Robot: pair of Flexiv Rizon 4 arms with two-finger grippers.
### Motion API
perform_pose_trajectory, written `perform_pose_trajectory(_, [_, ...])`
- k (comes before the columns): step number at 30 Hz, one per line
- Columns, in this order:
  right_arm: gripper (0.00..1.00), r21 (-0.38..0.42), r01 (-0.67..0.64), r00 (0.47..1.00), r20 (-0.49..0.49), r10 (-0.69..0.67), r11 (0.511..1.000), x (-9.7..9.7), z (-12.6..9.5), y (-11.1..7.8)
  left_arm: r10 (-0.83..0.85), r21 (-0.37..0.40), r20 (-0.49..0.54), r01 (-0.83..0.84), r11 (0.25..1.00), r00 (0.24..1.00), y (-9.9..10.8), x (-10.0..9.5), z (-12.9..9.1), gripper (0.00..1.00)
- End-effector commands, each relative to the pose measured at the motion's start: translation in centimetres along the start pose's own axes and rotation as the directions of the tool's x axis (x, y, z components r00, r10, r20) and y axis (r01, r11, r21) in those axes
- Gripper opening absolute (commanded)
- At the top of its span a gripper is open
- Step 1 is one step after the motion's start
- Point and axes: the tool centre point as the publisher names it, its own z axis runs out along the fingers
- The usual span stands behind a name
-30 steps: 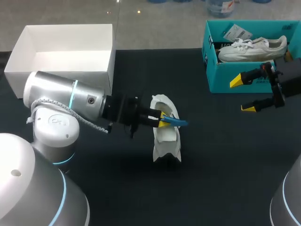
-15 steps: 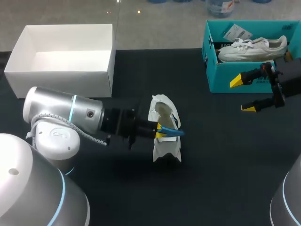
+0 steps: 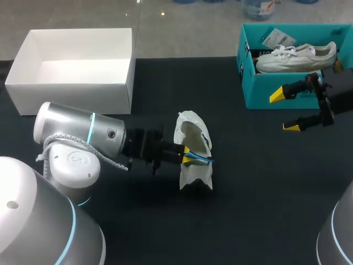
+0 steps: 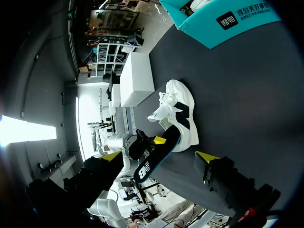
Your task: Take the shoe out of the shoebox, open the shoe tongue, remove and reinsert the insole, then place the shoe into the shoebox
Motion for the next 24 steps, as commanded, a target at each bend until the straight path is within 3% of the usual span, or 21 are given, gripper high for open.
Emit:
perform_pose_trajectory(1, [1.0,0.0,-0.001,1.0,0.004,0.001,1.0,0.0,0.1,0.0,0.004,-0.026,-0.017,-0.005,1.0,1.0,0.7,-0.9,1.3,0.0])
perform_pose_trajectory(7, [1.0,0.0,-0.001,1.0,0.004,0.001,1.0,0.0,0.1,0.0,0.005,-0.052,0.003,-0.004,0.999,1.0,1.7,-2.0,1.6,0.0])
perform_pose_trajectory(10, [1.0,0.0,-0.001,1.0,0.004,0.001,1.0,0.0,0.1,0.0,0.009,-0.048,0.012,-0.008,0.999,1.0,1.2,-2.2,1.2,0.0])
perform_pose_trajectory(11, [1.0,0.0,-0.001,1.0,0.004,0.001,1.0,0.0,0.1,0.0,0.011,-0.044,0.013,-0.011,0.999,1.0,0.9,-2.2,1.0,0.07])
perform_pose_trajectory(12, [1.0,0.0,-0.001,1.0,0.004,0.001,1.0,0.0,0.1,0.0,0.015,-0.043,0.013,-0.015,0.999,1.0,0.8,-2.2,0.9,0.27])
perform_pose_trajectory(13, [1.0,0.0,-0.001,1.0,0.004,0.001,1.0,0.0,0.1,0.0,0.021,-0.035,0.011,-0.021,0.999,1.0,0.4,-2.1,0.6,0.63])
perform_pose_trajectory(14, [1.0,0.0,-0.001,1.0,0.004,0.001,1.0,0.0,0.1,0.0,0.024,-0.031,0.014,-0.024,0.999,1.0,0.1,-2.1,0.4,0.44])
perform_pose_trajectory(15, [1.0,0.0,-0.001,1.0,0.004,0.001,1.0,0.0,0.1,0.0,0.031,-0.027,0.015,-0.031,0.999,0.999,0.0,-2.0,0.2,0.4])
perform_pose_trajectory(24, [1.0,0.0,-0.001,1.0,0.004,0.001,1.0,0.0,0.1,0.0,0.066,0.015,0.018,-0.066,0.998,0.998,-2.2,-1.4,-1.1,0.38])
